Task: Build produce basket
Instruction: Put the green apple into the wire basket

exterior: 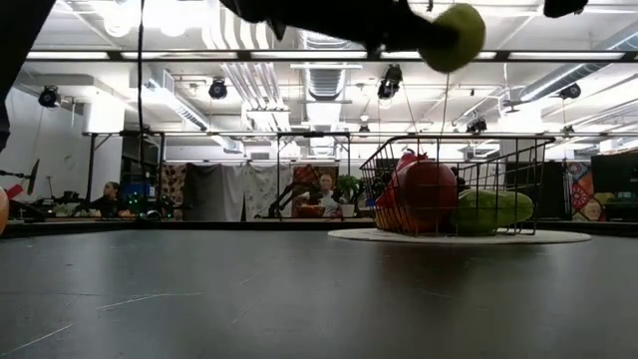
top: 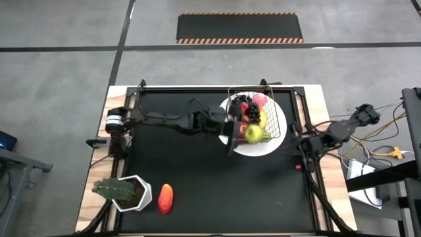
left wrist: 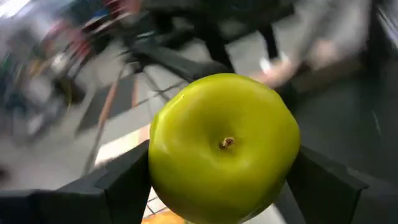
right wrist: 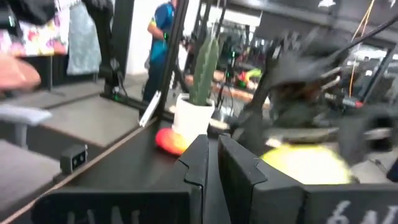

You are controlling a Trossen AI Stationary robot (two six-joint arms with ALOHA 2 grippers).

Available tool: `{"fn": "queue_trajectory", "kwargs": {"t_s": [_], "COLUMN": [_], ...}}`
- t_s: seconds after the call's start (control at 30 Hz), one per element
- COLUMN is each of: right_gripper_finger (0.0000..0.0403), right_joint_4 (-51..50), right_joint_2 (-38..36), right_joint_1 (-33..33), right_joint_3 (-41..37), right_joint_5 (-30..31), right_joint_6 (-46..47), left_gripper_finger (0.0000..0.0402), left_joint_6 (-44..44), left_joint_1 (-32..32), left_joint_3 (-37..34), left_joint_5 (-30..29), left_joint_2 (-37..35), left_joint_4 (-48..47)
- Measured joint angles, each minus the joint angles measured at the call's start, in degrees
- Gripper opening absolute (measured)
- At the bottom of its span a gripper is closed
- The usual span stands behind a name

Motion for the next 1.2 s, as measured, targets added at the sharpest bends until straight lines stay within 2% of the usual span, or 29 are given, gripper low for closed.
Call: {"fn": "queue_trajectory", "kwargs": {"t_s": [0.1,0.23,0.33,0.43,0.53,0.77,0.97,1.2], "right_gripper_finger": [0.0027,0.0027,0.0027,0.0027,0.0027,0.0027,0.0027,0.0027], "right_joint_4": [-0.7,-1.9,-1.9,-2.0,-2.0,-2.0,-2.1,-2.4], "right_joint_2": [-1.5,-2.8,-3.5,-3.7,-3.6,-3.6,-3.5,-3.5], "right_joint_1": [0.0,0.0,0.0,0.0,0.0,0.0,0.0,0.0], "right_joint_3": [0.0,-0.4,-0.5,-0.6,-0.6,-0.6,-0.6,-0.6], "right_joint_5": [-0.4,-0.4,-0.4,-0.3,0.1,0.2,0.4,2.2], "right_joint_6": [-0.1,0.0,0.0,-0.1,-0.1,-0.5,-0.5,0.1], "left_gripper_finger": [0.0299,0.0299,0.0299,0.0299,0.0299,0.0299,0.0299,0.0299], "left_joint_6": [14.2,18.6,13.5,3.5,-6.5,-23.1,-28.4,-29.6], "left_joint_1": [-0.7,-0.7,0.0,0.8,1.4,2.7,3.4,4.8], "left_joint_3": [-1.7,-2.1,-1.6,-0.3,1.9,12.9,21.8,25.0], "left_joint_5": [0.9,-3.2,-9.6,-14.4,-16.7,-18.4,-18.5,-18.4], "left_joint_2": [1.7,3.4,4.3,5.0,4.9,6.2,9.8,13.0], "left_joint_4": [4.0,7.7,7.1,7.2,4.9,-15.6,-28.2,-32.5]}}
